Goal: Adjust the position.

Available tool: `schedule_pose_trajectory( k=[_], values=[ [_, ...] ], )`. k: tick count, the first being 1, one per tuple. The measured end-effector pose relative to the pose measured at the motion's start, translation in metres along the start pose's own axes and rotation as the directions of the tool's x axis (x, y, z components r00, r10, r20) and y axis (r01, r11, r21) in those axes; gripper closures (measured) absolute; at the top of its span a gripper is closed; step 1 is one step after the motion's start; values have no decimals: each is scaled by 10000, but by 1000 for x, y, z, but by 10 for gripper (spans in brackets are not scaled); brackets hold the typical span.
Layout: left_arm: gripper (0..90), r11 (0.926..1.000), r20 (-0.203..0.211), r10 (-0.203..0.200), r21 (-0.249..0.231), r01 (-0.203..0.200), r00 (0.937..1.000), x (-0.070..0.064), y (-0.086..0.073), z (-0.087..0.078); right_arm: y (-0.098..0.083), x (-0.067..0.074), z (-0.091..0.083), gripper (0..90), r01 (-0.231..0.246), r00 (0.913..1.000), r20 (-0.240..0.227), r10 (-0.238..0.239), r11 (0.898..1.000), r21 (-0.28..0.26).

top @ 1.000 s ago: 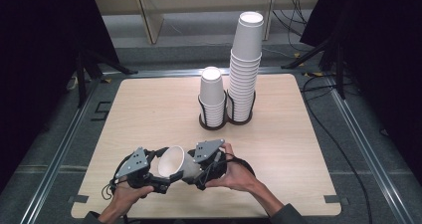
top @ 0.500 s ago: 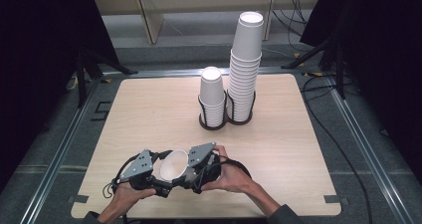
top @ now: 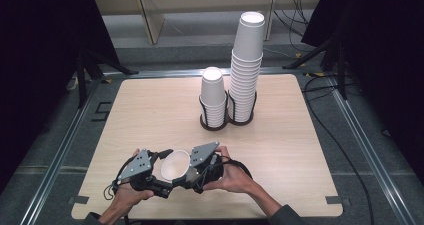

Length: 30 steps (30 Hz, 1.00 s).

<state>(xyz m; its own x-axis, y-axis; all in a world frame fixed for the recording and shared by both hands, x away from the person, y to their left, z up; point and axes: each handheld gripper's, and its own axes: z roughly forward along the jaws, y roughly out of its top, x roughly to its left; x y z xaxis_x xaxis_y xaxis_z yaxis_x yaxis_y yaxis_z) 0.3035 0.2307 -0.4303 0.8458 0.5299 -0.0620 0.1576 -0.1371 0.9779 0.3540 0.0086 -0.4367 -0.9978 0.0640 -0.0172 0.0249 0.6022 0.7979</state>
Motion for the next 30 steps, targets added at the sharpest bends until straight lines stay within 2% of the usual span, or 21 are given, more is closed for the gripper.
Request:
schedule_pose_trajectory(
  k=[3, 5, 6, 7, 8, 11, 12, 13, 14, 15, 17, 19, 20, 21, 22, 24, 26, 27, 28, 29, 30],
  values=[
    [148, 9976, -103, 134, -681, -141, 9999, 3, 6, -8, -8, -4, 1, 209, -231, 9995, 220, 228, 9996, 133],
    [113, 9974, -426, 127, -701, -157, 9990, 6, 7, -11, -13, -7, -1, 208, -496, 9984, 273, 496, 9988, -29],
    [111, 9738, -1759, 2124, -433, -2231, 9612, 22, 11, -16, -14, -9, -3, 207, -630, 9970, 433, 635, 9979, -132],
    [132, 9971, -564, 471, -577, -503, 9973, 11, 6, -13, -16, -12, -6, 205, -864, 9944, 584, 883, 9957, -335],
    [150, 9963, -143, -391, -770, 379, 9991, 6, 4, -12, -18, -15, -9, 205, -993, 9923, 680, 1032, 9934, -579],
    [146, 9950, -267, -659, -774, 637, 9975, 8, 1, -12, -24, -23, -22, 203, -1457, 9789, 1227, 1632, 9793, -1403],
    [146, 9957, -378, -463, -823, 430, 9982, 10, 1, -11, -27, -28, -29, 202, -1575, 9728, 1429, 1823, 9730, -1688],
    [146, 9945, -405, -710, -805, 676, 9966, 9, 0, -11, -30, -30, -34, 202, -1695, 9636, 1748, 2021, 9681, -1847],
    [146, 9953, -689, -143, -969, 76, 9975, 15, -1, -10, -33, -33, -40, 201, -1737, 9548, 2059, 2145, 9645, -1989],
    [146, 9953, -443, -676, -718, 643, 9967, 11, -2, -10, -37, -37, -45, 201, -1897, 9460, 2202, 2379, 9571, -2190],
    [146, 9954, -642, -731, -663, 688, 9953, 13, -4, -10, -46, -43, -57, 200, -2245, 9213, 2549, 2936, 9370, -2676],
    [146, 9955, -964, -850, -502, 804, 9917, 14, -7, -9, -55, -50, -68, 199, -2248, 9027, 2954, 3130, 9282, -2964],
    [146, 9957, -1126, -841, -483, 791, 9901, 15, -8, -9, -61, -53, -77, 199, -2380, 8847, 3250, 3341, 9233, -3014],
    [146, 9951, -1128, -799, -666, 727, 9904, 17, -9, -8, -65, -55, -79, 198, -2546, 8792, 3150, 3576, 9112, -3238],
    [146, 9956, -1275, -841, -506, 782, 9883, 17, -9, -10, -69, -56, -85, 198, -2848, 8682, 3077, 3892, 8988, -3333],
    [146, 9962, -1424, -792, -483, 730, 9866, 19, -9, -11, -77, -61, -96, 198, -2711, 8440, 3598, 3978, 8952, -3538],
    [146, 9968, -1606, -722, -464, 655, 9844, 20, -10, -11, -83, -63, -104, 198, -2895, 8146, 3821, 4364, 8767, -3841],
    [146, 9970, -1652, -683, -486, 610, 9839, 20, -10, -10, -87, -66, -109, 198, -2801, 8056, 4085, 4290, 8835, -3755],
    [146, 9963, -1598, -653, -650, 555, 9850, 22, -11, -9, -90, -67, -112, 198, -2956, 7999, 4036, 4441, 8769, -3791],
    [146, 9978, -1778, -605, -386, 544, 9822, 22, -11, -11, -95, -70, -116, 198, -2854, 7822, 4360, 4450, 8781, -3841],
    [145, 9980, -1848, -575, -372, 515, 9811, 22, -11, -11, -98, -71, -121, 198, -2854, 7702, 4571, 4449, 8812, -3768]
  ],
)
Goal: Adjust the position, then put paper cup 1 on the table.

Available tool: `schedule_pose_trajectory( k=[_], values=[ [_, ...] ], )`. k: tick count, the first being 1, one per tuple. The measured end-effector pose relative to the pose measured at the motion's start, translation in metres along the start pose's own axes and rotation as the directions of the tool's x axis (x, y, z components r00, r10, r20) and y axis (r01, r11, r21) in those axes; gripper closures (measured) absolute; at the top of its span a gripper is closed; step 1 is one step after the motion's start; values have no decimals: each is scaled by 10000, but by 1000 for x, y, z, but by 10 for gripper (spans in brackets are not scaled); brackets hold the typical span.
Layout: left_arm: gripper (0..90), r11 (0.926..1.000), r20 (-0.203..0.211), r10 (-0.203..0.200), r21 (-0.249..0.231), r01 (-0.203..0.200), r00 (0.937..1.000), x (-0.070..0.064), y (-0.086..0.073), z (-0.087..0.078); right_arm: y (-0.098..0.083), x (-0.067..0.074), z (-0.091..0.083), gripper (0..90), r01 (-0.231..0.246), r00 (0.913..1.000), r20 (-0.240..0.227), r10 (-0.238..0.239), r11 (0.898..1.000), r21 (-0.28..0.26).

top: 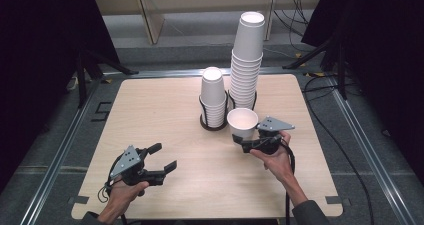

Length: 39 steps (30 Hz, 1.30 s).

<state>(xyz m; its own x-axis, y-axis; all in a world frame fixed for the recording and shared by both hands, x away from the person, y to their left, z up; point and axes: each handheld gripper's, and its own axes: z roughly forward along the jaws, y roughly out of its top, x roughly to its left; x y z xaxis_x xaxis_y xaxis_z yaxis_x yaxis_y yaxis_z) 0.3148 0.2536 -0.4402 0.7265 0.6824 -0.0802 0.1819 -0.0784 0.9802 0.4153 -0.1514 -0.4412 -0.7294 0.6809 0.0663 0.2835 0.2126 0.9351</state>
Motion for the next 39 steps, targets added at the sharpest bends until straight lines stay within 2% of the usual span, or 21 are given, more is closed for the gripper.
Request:
schedule_pose_trajectory(
  k=[3, 4, 5, 7, 8, 9, 10, 11, 12, 13, 15, 17, 18, 23, 26, 29, 31, 32, 35, 36, 39],
  values=[
    [146, 9999, -127, 105, -80, -106, 9999, 2, -2, 1, -4, -11, -6, 197, -199, 9992, 358, 202, 9998, -99],
    [146, 9997, -96, 70, -213, -72, 9999, 2, -3, 2, -6, -16, -7, 198, -438, 9982, 390, 446, 9988, -225],
    [146, 9997, -261, 242, 12, -242, 9994, 3, -2, 1, -7, -19, -9, 198, -304, 9971, 693, 318, 9993, -222],
    [145, 9997, -326, 238, 46, -236, 9992, 3, -2, 1, -9, -25, -12, 197, -417, 9935, 1052, 433, 9990, -182],
    [146, 9996, -294, 219, -158, -224, 9993, 3, -4, 3, -10, -28, -13, 197, -538, 9938, 958, 556, 9983, -212],
    [146, 9996, -312, 247, -151, -251, 9992, 3, -4, 3, -11, -32, -15, 197, -473, 9903, 1298, 489, 9988, -151],
    [145, 9989, -421, 455, 89, -452, 9981, 4, -3, 2, -12, -35, -15, 197, -392, 9899, 1356, 416, 9990, -207],
    [146, 9991, -417, 420, 123, -415, 9982, 3, -3, 2, -13, -38, -15, 197, -305, 9882, 1499, 325, 9994, -158],
    [146, 9987, -434, 475, 181, -468, 9979, 4, -3, 2, -15, -40, -15, 196, -527, 9868, 1520, 551, 9984, -200],
    [146, 9994, -332, 344, -10, -345, 9989, 3, -5, 4, -17, -45, -17, 196, -394, 9851, 1667, 415, 9991, -157],
    [146, 9984, -477, 503, 267, -490, 9976, 3, -4, 3, -19, -49, -18, 196, -645, 9794, 1908, 657, 9978, -124],
    [146, 9980, -515, 565, 328, -549, 9971, 3, -5, 3, -21, -56, -20, 196, -516, 9756, 2126, 546, 9985, -197],
    [146, 9984, -453, 545, 156, -538, 9975, 4, -5, 5, -22, -59, -21, 196, -706, 9762, 2055, 696, 9975, -28],
    [146, 9979, -566, 545, 381, -524, 9969, 4, -5, 4, -26, -74, -27, 195, -641, 9552, 2877, 693, 9976, -277],
    [146, 9978, -553, 553, 389, -532, 9969, 4, -5, 5, -29, -81, -28, 195, -800, 9462, 3133, 811, 9967, -163],
    [146, 9977, -575, 579, 396, -557, 9967, 4, -5, 5, -31, -86, -27, 195, -861, 9410, 3254, 926, 9957, -343],
    [146, 9975, -561, 596, 423, -572, 9966, 4, -5, 5, -32, -89, -26, 194, -934, 9407, 3248, 975, 9952, -282],
    [146, 9974, -536, 605, 425, -583, 9967, 4, -5, 5, -31, -91, -27, 194, -965, 9444, 3144, 962, 9952, -147],
    [146, 9975, -530, 551, 468, -527, 9971, 3, -5, 5, -32, -92, -24, 193, -1069, 9345, 3404, 1041, 9942, -103],
    [146, 9991, -412, 375, 222, -366, 9984, 3, -7, 6, -33, -92, -23, 193, -1164, 9353, 3366, 1096, 9932, -2],
    [146, 9973, -517, 615, 424, -593, 9968, 2, -5, 4, -34, -93, -20, 193, -1106, 9340, 3433, 986, 9937, 154]
  ],
)
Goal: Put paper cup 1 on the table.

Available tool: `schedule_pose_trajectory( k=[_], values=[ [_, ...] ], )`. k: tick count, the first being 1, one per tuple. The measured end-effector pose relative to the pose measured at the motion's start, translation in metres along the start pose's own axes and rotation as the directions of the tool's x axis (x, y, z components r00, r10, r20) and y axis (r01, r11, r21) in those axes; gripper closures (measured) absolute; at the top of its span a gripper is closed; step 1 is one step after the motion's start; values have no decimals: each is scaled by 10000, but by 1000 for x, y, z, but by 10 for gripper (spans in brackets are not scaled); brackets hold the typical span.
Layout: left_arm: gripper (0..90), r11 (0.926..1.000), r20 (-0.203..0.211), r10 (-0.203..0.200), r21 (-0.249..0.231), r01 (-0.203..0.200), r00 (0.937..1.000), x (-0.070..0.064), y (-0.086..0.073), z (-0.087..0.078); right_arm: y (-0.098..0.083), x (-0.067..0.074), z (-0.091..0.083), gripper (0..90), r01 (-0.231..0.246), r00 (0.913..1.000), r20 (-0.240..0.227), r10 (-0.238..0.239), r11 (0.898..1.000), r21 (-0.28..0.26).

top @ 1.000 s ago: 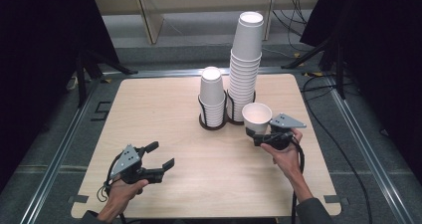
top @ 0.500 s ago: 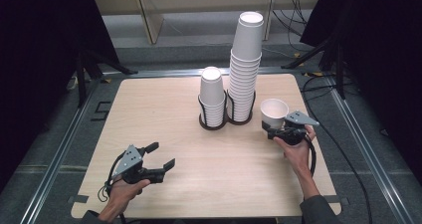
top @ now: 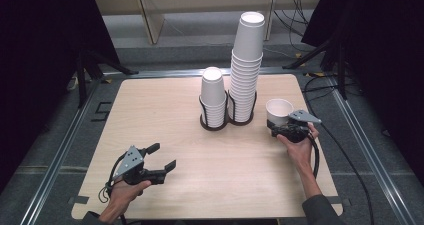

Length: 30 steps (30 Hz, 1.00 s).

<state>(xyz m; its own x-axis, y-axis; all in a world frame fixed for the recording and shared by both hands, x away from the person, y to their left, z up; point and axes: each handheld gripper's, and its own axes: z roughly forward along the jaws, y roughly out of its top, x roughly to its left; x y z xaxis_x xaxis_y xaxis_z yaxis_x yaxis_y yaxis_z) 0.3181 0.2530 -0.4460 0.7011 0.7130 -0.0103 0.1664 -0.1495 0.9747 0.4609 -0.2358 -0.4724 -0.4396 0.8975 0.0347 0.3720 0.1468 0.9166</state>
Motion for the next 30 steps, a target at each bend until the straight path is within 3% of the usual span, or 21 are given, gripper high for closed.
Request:
schedule_pose_trajectory(
  k=[1, 3, 8, 12, 13, 14, 15, 18, 19, 20, 21, 22, 25, 26, 28, 29, 30],
  values=[
    [146, 9996, 105, -133, -241, 136, 9999, 0, -1, 2, -1, -1, 3, 193, 263, 9997, 28, -263, 9997, -26],
    [146, 10000, 21, -45, -63, 45, 10000, 0, 0, 0, -3, -1, 5, 192, 225, 9996, 162, -229, 9995, 242],
    [146, 9995, 126, -172, -257, 175, 9998, 0, -1, 2, -4, -1, 8, 189, 287, 9993, 217, -296, 9988, 397],
    [146, 9996, 161, -143, -240, 147, 9998, -1, 0, 2, -6, 1, 7, 184, -301, 9995, 104, 294, 9971, 698],
    [146, 9996, 178, -131, -236, 135, 9998, -1, 0, 1, -5, -1, 7, 182, -45, 9998, 218, 28, 9970, 775],
    [146, 9996, 185, -154, -232, 158, 9997, -1, 0, 1, -5, 1, 7, 177, -130, 9997, 215, 113, 9970, 765],
    [146, 9995, 173, -210, -235, 214, 9996, -1, -1, 1, -5, -1, 6, 162, 247, 9992, 282, -274, 9955, 914],
    [146, 10000, 94, -64, -29, 64, 9999, 0, 1, 0, -8, 0, 5, 155, -22, 10000, 42, 16, 9897, 1430],
    [146, 10000, 102, -48, -36, 49, 9999, 0, 1, -1, -8, -1, 4, 155, 178, 9998, 51, -189, 9868, 1611],
    [146, 10000, 100, -53, -40, 54, 9999, 0, 1, -1, -10, 0, 1, 155, 93, 9998, 155, -120, 9866, 1632],
    [146, 9997, 169, -136, -204, 139, 9998, 0, 0, 1, -11, 4, -1, 155, -371, 9993, 140, 353, 9857, 1647],
    [146, 9996, 193, -183, -232, 187, 9996, 0, 0, 1, -11, 2, -5, 156, -197, 9997, -75, 214, 9849, 1719],
    [146, 9999, 110, -85, -69, 86, 9999, 1, 1, -1, -10, 1, -18, 156, -291, 9989, -299, 351, 9830, 1811],
    [146, 9999, 105, -97, -74, 98, 9999, 1, 1, -1, -10, 3, -21, 157, -483, 9983, -245, 536, 9820, 1828],
    [146, 9999, 97, -101, -50, 102, 9999, 1, 1, -1, -9, 3, -30, 155, -331, 9995, 72, 323, 9818, 1871],
    [146, 10000, 96, -88, -43, 88, 9999, 1, 1, -1, -9, 6, -35, 159, -648, 9977, 286, 608, 9828, 1727],
    [146, 9999, 99, -105, -42, 105, 9999, 1, 1, -1, -8, 5, -39, 160, -532, 9982, 351, 481, 9854, 1617]
  ],
)
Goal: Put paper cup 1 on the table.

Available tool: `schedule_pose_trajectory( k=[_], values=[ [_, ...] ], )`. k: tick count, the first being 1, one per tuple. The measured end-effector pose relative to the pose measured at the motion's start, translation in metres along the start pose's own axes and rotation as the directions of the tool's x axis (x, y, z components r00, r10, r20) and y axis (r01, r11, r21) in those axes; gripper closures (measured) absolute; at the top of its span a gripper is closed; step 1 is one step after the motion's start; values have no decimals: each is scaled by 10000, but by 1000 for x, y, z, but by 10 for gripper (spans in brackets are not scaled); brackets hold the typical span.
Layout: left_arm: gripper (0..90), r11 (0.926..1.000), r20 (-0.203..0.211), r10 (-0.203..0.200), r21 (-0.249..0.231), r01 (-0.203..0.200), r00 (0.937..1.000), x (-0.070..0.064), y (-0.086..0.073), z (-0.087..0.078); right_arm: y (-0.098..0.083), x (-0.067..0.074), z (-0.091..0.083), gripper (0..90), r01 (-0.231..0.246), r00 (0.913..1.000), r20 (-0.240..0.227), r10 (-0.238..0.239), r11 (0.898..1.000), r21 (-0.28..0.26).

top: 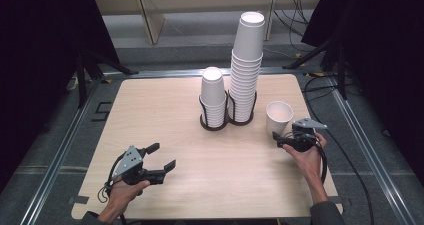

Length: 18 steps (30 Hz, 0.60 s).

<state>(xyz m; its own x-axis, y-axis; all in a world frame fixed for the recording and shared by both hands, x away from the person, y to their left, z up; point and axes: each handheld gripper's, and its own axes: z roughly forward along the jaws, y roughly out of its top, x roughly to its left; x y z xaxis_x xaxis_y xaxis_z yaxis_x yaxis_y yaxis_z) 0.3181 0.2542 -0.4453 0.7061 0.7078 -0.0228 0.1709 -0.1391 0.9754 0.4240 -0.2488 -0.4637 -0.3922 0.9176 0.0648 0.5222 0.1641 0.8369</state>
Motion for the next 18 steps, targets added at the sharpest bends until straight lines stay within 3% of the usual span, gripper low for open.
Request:
schedule_pose_trajectory(
  k=[4, 6, 10, 12, 14, 15, 16, 17, 18],
  values=[
    [146, 10000, 12, 53, 14, -53, 10000, 1, 0, 1, 5, 4, -22, 159, -164, 9998, -98, 158, 9982, -577],
    [146, 9998, 91, -166, -114, 167, 9998, 0, -1, 3, 7, 5, -26, 160, -134, 9998, -188, 118, 9961, -867],
    [146, 10000, 37, 7, 13, -7, 10000, 0, -1, 2, 9, 13, -30, 165, -294, 9987, -431, 262, 9966, -766],
    [146, 9998, 94, -181, -100, 182, 9998, 0, -2, 2, 10, 14, -32, 168, 19, 9994, -350, -43, 9978, -668],
    [146, 9998, 100, -191, -99, 192, 9998, 0, -2, 2, 12, 16, -35, 170, -9, 9991, -422, -24, 9970, -770],
    [146, 9997, 117, -205, -102, 206, 9997, 0, -2, 2, 12, 18, -35, 172, -327, 9974, -669, 266, 9952, -920],
    [146, 9997, 108, -210, -100, 211, 9997, 0, -2, 2, 14, 17, -39, 170, -46, 9991, -412, 6, 9955, -948],
    [146, 9997, 114, -206, -100, 207, 9997, 0, -2, 2, 15, 20, -40, 168, -322, 9981, -556, 270, 9949, -951],
    [146, 9998, 121, -200, -97, 201, 9997, 0, -2, 3, 17, 20, -43, 169, -175, 9983, -574, 117, 9948, -1006]
  ],
)
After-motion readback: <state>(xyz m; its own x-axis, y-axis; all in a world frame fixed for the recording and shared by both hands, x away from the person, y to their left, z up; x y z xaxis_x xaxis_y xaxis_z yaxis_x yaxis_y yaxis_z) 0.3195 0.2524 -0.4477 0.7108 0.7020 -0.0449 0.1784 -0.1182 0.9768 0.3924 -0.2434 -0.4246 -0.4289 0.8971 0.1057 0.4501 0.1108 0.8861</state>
